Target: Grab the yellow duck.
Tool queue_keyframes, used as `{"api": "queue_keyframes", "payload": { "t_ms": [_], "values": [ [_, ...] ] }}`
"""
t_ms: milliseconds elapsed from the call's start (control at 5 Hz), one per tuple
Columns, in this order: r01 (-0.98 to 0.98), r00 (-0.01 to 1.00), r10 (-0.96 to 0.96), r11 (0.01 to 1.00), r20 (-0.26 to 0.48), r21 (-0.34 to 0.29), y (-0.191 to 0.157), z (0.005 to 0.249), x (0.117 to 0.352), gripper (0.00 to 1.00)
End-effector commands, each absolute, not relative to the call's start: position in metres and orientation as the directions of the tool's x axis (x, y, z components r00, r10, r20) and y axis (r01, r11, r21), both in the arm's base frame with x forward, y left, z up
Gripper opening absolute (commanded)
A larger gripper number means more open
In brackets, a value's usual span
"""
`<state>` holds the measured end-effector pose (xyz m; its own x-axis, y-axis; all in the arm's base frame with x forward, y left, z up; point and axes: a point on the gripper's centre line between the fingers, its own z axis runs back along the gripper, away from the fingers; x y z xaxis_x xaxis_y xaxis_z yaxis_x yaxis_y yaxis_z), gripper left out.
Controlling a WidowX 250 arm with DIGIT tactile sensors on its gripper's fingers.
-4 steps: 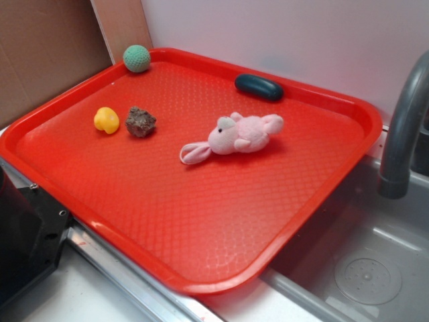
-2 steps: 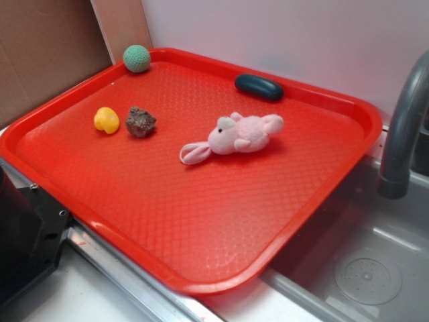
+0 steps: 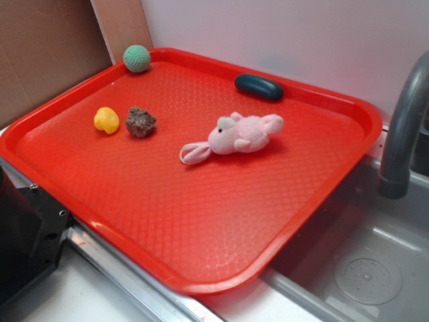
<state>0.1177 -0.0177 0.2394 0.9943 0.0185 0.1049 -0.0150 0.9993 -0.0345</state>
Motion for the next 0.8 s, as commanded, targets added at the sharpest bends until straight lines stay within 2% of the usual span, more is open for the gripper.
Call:
{"api": "queue_keyframes", "payload": {
  "t_ms": [0,400,600],
  "values": [
    [0.454,0.883,-0.45,0.891,0.131,-0.003,0.05,0.169,0.168,1.0],
    [0.659,0.745,-0.662,0.75,0.084,0.059,0.063,0.101,0.191,1.0],
    [0.679,0.726,-0.683,0.731,0.078,0.068,0.073,0.068,0.201,1.0]
  ]
}}
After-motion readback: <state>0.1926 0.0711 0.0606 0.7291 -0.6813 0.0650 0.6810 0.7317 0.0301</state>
